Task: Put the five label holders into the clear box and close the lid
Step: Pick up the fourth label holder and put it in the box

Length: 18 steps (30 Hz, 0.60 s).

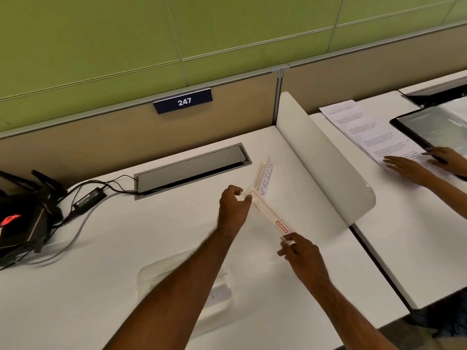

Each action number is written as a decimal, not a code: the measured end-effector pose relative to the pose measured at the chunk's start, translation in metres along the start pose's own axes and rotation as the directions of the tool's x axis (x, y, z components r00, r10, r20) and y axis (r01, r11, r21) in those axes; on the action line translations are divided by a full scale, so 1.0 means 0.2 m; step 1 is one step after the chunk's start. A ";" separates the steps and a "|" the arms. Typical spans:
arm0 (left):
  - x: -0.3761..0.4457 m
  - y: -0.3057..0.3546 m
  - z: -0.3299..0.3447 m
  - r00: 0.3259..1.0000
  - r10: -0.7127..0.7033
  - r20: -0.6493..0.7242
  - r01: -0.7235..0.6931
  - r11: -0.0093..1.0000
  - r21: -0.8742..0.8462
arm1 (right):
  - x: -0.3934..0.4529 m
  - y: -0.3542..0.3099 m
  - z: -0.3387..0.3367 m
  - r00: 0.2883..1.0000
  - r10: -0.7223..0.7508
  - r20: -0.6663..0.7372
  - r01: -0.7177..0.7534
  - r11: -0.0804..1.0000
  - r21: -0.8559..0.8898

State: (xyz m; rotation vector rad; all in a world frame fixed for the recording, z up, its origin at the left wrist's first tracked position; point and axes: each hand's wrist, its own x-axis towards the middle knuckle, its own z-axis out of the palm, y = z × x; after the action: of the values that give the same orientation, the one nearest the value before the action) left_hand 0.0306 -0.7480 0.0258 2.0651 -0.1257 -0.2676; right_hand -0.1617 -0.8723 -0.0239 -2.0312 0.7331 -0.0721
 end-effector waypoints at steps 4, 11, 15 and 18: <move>-0.04 -0.05 -0.15 0.990 -0.080 -0.117 0.070 0.994 -0.088 | -0.01 -0.05 0.07 1.000 0.016 0.026 -0.019 0.995 0.095; -0.09 -0.19 -0.40 0.961 -0.185 -0.206 0.141 0.967 -0.211 | -0.03 -0.22 0.16 0.992 -0.029 0.119 -0.004 0.965 0.264; -0.14 -0.28 -0.55 0.943 -0.226 -0.244 0.150 0.944 -0.296 | -0.06 -0.33 0.21 0.979 -0.022 0.204 -0.042 0.951 0.307; -0.19 -0.34 -0.65 0.935 -0.255 -0.247 0.158 0.922 -0.354 | -0.06 -0.37 0.27 0.976 -0.007 0.219 -0.065 0.945 0.321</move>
State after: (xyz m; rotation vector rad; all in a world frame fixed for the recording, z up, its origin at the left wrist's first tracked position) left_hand 0.0237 -0.5971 0.0324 1.7592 0.3038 -0.1037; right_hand -0.1195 -0.7970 0.0090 -1.6783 0.5705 0.0434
